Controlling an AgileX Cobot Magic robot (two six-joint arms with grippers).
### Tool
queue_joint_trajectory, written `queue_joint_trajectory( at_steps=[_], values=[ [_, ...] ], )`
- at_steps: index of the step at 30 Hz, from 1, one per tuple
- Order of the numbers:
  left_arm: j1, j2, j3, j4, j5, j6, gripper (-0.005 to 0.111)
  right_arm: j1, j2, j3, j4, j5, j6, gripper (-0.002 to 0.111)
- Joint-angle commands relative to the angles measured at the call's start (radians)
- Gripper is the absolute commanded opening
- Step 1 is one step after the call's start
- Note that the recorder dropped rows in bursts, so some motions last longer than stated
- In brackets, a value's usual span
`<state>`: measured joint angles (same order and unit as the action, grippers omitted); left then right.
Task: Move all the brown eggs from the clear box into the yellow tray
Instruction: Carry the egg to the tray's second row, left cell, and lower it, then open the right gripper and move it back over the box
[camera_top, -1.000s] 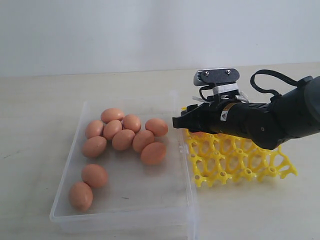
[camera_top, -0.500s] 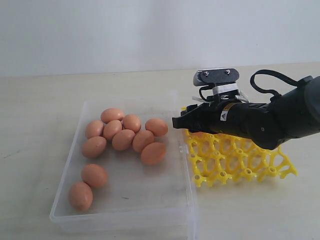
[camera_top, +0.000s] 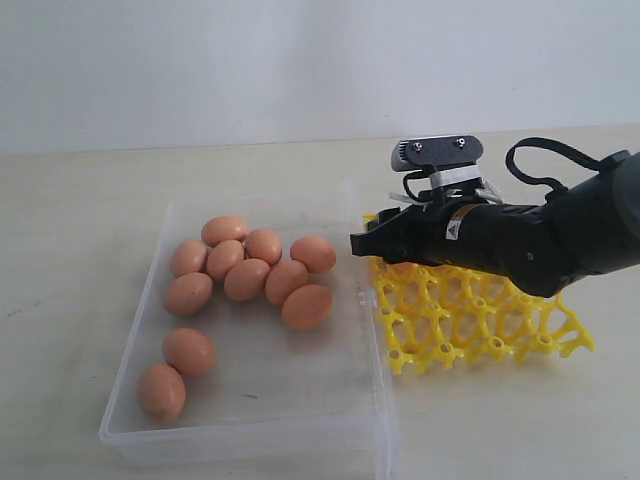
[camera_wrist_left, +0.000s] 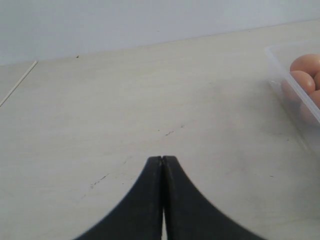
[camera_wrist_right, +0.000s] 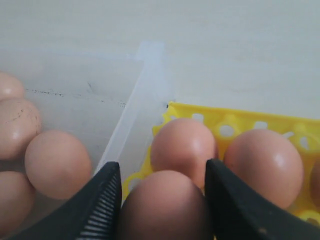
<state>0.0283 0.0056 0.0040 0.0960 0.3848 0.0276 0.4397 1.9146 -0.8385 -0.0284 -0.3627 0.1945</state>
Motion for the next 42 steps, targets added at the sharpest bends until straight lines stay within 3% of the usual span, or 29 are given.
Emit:
queue_joint_trajectory(
  at_steps=[1,5,17,22,29,36,42],
  values=[
    [0.002,-0.006,-0.004,-0.001,-0.006,-0.005,0.000,-0.006,0.002,-0.007,-0.008,-0.017,-0.012,0.048],
    [0.002,-0.006,-0.004,-0.001,-0.006,-0.005,0.000,-0.006,-0.003,-0.007,-0.008,-0.017,-0.012,0.057],
    [0.002,-0.006,-0.004,-0.001,-0.006,-0.005,0.000,-0.006,-0.055,-0.007,-0.008,-0.004,-0.008,0.057],
    [0.002,-0.006,-0.004,-0.001,-0.006,-0.005,0.000,-0.003,-0.109,-0.027,-0.008,0.095,-0.004,0.057],
    [0.002,-0.006,-0.004,-0.001,-0.006,-0.005,0.000,0.055,-0.150,-0.163,-0.014,0.418,0.009,0.049],
    [0.002,-0.006,-0.004,-0.001,-0.006,-0.005,0.000,0.181,-0.150,-0.332,-0.006,0.739,-0.121,0.025],
    [0.002,-0.006,-0.004,-0.001,-0.006,-0.005,0.000,0.261,-0.063,-0.551,0.088,1.103,-0.295,0.022]
  ],
)
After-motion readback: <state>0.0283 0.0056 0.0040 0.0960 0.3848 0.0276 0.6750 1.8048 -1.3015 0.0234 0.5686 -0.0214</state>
